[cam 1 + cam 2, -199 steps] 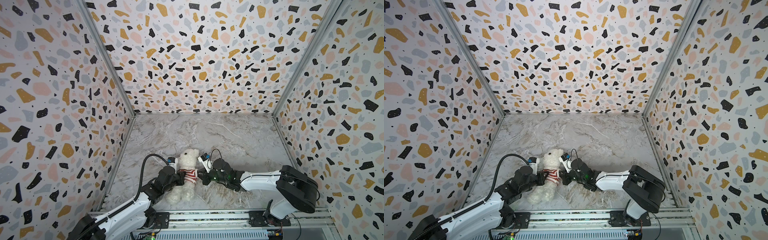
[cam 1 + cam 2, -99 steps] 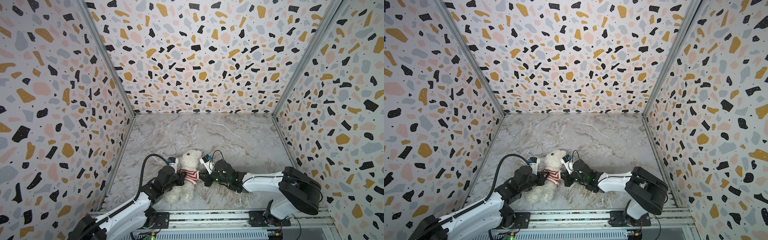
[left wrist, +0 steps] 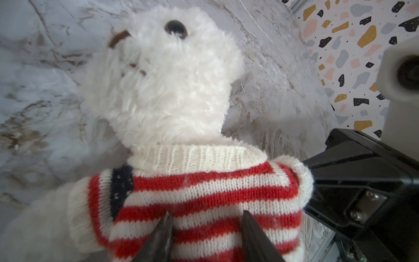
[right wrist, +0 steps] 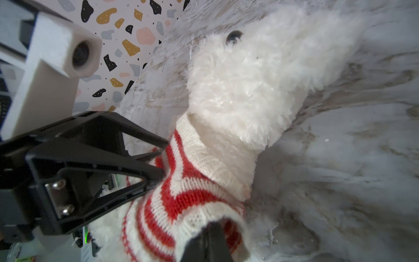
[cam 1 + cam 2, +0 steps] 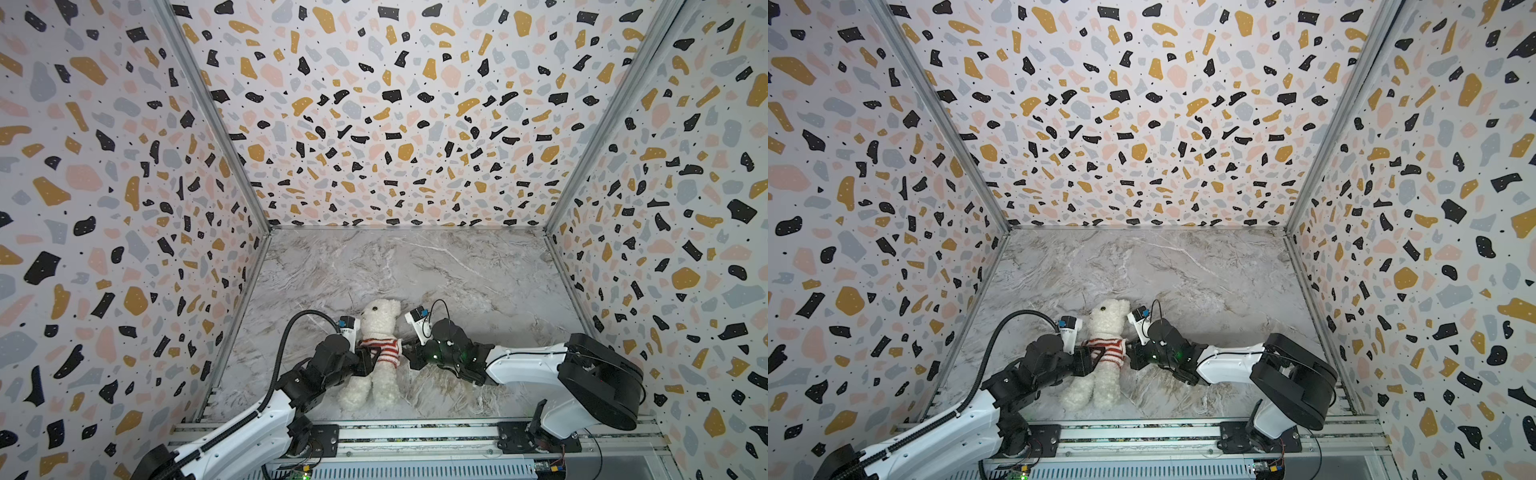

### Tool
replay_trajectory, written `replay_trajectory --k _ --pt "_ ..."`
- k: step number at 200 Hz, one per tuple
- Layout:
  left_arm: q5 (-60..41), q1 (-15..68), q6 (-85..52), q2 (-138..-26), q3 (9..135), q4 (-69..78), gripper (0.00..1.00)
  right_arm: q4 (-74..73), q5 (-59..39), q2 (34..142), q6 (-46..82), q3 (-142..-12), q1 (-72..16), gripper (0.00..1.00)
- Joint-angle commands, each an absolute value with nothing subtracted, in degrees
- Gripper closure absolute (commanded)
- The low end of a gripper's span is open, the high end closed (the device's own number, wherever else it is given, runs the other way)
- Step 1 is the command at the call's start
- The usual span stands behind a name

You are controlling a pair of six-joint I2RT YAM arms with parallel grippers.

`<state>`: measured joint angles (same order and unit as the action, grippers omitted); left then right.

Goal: Dress the teddy bear

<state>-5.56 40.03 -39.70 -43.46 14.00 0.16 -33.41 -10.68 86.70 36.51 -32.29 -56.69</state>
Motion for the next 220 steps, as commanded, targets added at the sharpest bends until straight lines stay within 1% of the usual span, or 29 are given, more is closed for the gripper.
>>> replay_trajectory --k 1,16,21,29,48,60,93,152,181,220 --pt "-6.17 41.44 -41.34 -44.67 12.08 2.49 0.50 -36.75 -9.73 84.04 40.65 -30.69 -56.04 1.00" --pt "-5.56 42.15 -41.83 -45.73 11.35 4.65 0.50 -36.52 -9.82 83.97 41.21 -30.76 -56.08 1.00" --pt "-5.33 42.23 -42.00 -46.22 11.21 5.28 0.51 -36.56 -9.78 83.94 41.34 -30.68 -56.24 1.00" --pt "-5.09 42.34 -42.25 -47.15 11.01 6.32 0.57 -36.69 -9.52 83.85 41.63 -30.44 -56.34 1.00" --pt "-4.92 42.36 -42.81 -49.40 10.70 8.52 0.77 -37.25 -9.43 83.85 41.75 -30.28 -56.77 1.00" --pt "-4.75 42.32 -42.98 -49.99 10.55 9.05 0.85 -37.18 -9.40 83.85 41.70 -30.40 -57.12 1.00" --pt "-2.21 42.36 -42.77 -47.93 10.70 6.71 1.00 -36.10 -8.97 83.26 40.81 -30.45 -57.57 1.00" --pt "1.22 42.28 -42.43 -45.53 11.41 2.95 1.00 -35.80 -8.64 80.48 36.79 -29.31 -57.92 1.00" --pt "1.46 41.78 -43.04 -45.36 11.06 2.46 1.00 -31.91 -9.33 79.15 32.75 -30.20 -58.14 1.00" --pt "0.55 37.00 -43.87 -43.61 8.58 -0.24 1.00 -28.57 -9.22 77.96 27.87 -30.35 -58.45 1.00"
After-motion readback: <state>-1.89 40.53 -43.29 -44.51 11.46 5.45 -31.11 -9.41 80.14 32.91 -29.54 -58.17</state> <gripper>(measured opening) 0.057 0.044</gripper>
